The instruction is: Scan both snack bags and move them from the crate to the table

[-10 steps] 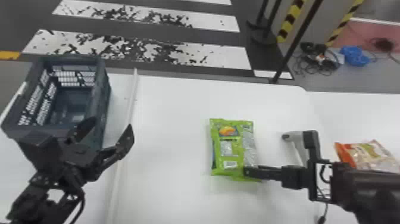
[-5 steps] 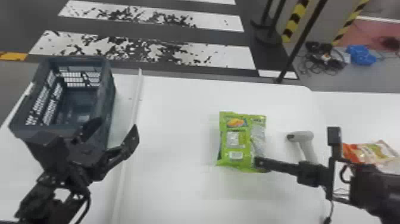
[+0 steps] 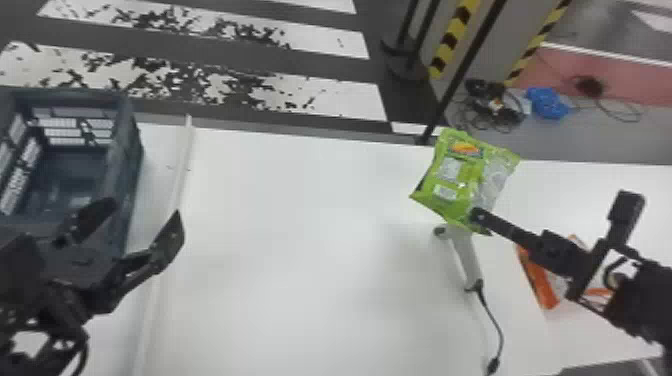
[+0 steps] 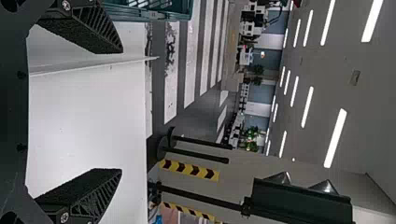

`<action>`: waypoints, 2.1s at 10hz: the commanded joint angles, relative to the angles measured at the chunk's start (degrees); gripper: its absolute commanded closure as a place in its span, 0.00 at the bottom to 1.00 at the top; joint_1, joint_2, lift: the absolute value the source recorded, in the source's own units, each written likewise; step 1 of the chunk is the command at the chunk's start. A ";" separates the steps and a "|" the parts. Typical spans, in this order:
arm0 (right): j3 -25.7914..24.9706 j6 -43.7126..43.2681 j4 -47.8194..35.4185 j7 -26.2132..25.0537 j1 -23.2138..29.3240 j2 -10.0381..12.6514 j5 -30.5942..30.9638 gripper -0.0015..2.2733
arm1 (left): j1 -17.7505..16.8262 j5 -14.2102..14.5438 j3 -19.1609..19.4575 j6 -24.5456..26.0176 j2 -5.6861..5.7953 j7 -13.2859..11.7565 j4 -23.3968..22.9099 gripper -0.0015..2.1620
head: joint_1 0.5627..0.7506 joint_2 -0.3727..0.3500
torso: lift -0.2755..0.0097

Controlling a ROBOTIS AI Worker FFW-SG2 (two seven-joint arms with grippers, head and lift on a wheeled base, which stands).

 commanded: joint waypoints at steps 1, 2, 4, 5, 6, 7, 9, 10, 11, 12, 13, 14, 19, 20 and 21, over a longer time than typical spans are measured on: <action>-5.19 -0.95 3.66 -2.50 -2.18 -0.07 -0.55 0.99 | 0.00 0.00 0.00 0.00 0.09 0.00 -0.08 0.04 | 0.70 0.09 | 0.66; -7.38 -4.64 6.91 -5.93 -2.71 -0.42 -0.99 0.99 | 0.00 0.00 0.09 0.00 0.09 0.00 -0.08 0.04 | 0.70 0.03 | 0.66; -8.97 -12.90 12.45 -15.15 -2.80 -1.04 -0.99 0.99 | 0.00 0.00 0.18 0.00 0.09 0.00 0.01 0.04 | 0.70 0.03 | 0.66; -9.41 -16.24 16.40 -19.20 -3.33 -1.65 -0.73 0.99 | 0.09 0.00 0.27 0.00 0.09 0.00 0.10 0.04 | 0.70 0.03 | 0.66; -9.32 -18.53 19.83 -22.01 -3.68 -2.53 -0.20 0.99 | 0.00 0.00 0.27 0.00 0.09 0.00 0.10 0.04 | 0.70 0.03 | 0.66; -8.70 -21.69 22.99 -25.17 -3.94 -3.15 0.59 0.98 | 0.09 0.00 0.27 0.00 0.09 0.00 0.19 0.04 | 0.70 0.03 | 0.66; -7.74 -24.86 27.65 -32.12 -4.91 -3.94 0.59 0.93 | 0.00 0.00 0.27 0.00 0.09 0.00 0.27 0.04 | 0.70 0.03 | 0.66; -7.21 -24.68 30.02 -33.00 -5.52 -4.82 0.59 0.81 | 0.09 0.00 0.27 0.00 0.09 0.00 0.36 0.04 | 0.70 0.03 | 0.66; -6.15 -25.91 31.69 -33.35 -5.79 -5.26 0.59 0.29 | 0.00 0.00 0.27 0.00 0.09 0.00 0.36 0.04 | 0.70 0.03 | 0.66; -5.80 -26.79 32.05 -34.75 -5.79 -5.17 0.59 0.00 | 0.00 0.00 0.18 0.00 0.09 0.00 0.36 0.04 | 0.70 0.03 | 0.66; -5.71 -28.20 32.05 -35.72 -5.79 -4.91 0.50 0.00 | 0.09 0.09 0.18 0.00 0.09 0.00 0.27 0.04 | 0.70 0.03 | 0.66; -5.71 -31.18 31.17 -36.34 -5.17 -4.47 0.50 0.02 | 0.18 0.09 0.27 0.00 0.09 0.00 0.19 0.04 | 0.70 0.03 | 0.66; 4.92 -50.52 2.34 -40.03 9.16 6.43 7.36 0.03 | 0.18 0.09 0.00 0.00 -0.26 0.08 -0.69 0.04 | 0.70 0.03 | 0.66; 10.11 -55.27 -1.53 -41.43 12.06 8.01 10.26 0.02 | 0.18 0.09 0.00 0.00 -0.26 0.26 -0.69 0.04 | 0.70 0.03 | 0.66; 15.99 -59.84 -4.61 -42.93 14.87 9.16 12.89 0.02 | 0.26 0.09 -0.09 0.00 -0.35 0.35 -0.78 0.04 | 0.70 0.03 | 0.66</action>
